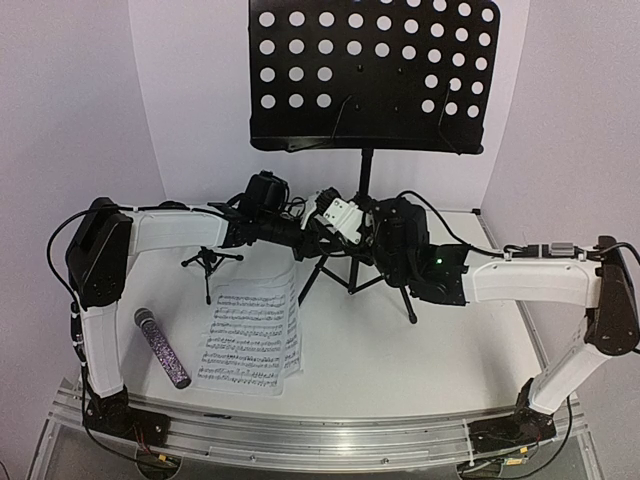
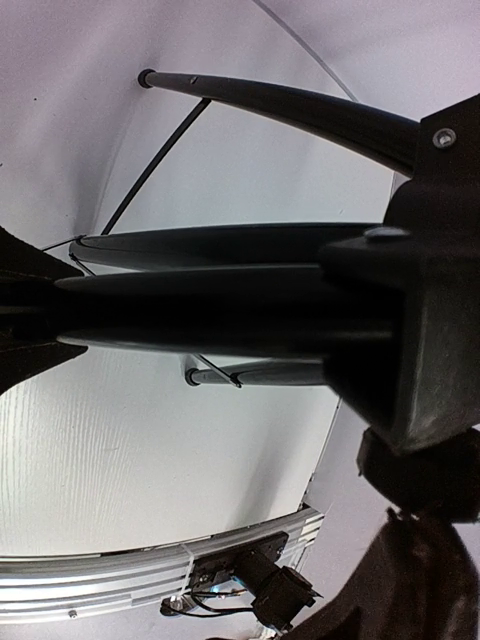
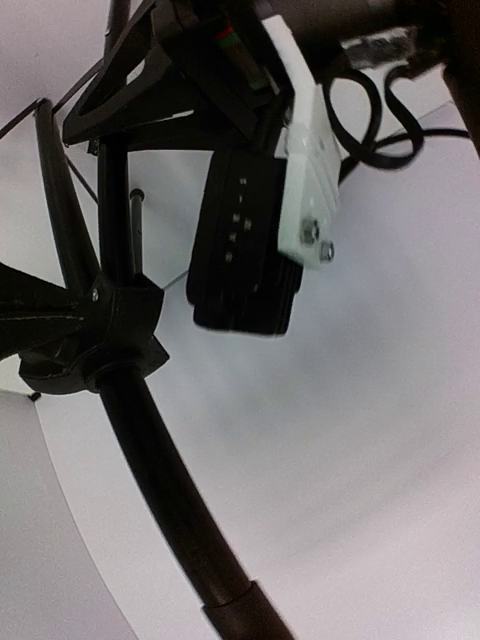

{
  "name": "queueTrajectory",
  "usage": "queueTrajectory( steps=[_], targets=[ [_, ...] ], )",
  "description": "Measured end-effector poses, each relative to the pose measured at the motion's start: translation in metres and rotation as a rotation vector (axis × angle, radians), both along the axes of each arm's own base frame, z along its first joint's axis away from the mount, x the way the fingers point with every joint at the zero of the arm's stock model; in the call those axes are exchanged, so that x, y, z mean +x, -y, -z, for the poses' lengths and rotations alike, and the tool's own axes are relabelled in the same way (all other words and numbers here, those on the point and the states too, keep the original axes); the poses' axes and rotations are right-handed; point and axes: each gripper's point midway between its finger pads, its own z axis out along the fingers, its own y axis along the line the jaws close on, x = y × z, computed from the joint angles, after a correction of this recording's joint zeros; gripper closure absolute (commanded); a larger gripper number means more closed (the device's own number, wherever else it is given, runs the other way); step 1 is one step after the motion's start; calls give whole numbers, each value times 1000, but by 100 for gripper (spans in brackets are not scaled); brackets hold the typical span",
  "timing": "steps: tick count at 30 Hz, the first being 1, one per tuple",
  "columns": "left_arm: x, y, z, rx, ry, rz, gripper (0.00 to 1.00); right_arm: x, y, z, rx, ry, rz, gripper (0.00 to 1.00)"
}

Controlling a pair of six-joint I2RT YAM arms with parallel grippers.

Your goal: Set up the instrument practice props

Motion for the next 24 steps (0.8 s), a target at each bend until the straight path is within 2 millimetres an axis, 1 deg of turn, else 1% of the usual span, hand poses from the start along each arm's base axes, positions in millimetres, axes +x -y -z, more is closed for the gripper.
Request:
queueTrajectory(
  steps=[2, 7, 8, 11, 13, 18, 21, 24],
  targets=[
    [0, 0, 0, 0, 0, 0, 100, -1, 11, -7, 123, -18, 29, 100],
    [0, 0, 0, 0, 1, 2, 100, 8, 50, -34, 454, -37, 143, 100],
    [0, 0, 0, 0, 1, 2, 100, 10, 56, -35, 500, -48, 160, 100],
    [0, 0, 0, 0, 2, 4, 100, 10, 59, -27, 597, -104, 187, 100],
    [-1, 0, 0, 0, 2, 4, 100, 11, 60, -24, 649, -129, 198, 98],
    [-1, 0, 0, 0, 3, 5, 100, 6, 62, -18, 737, -179, 208, 90],
    [-1, 1, 0, -1, 4, 6, 92, -2, 70, -16, 772, -208, 211, 82],
    [-2, 1, 0, -3, 6, 11, 79, -10, 77, -14, 790, -240, 220, 75]
  ],
)
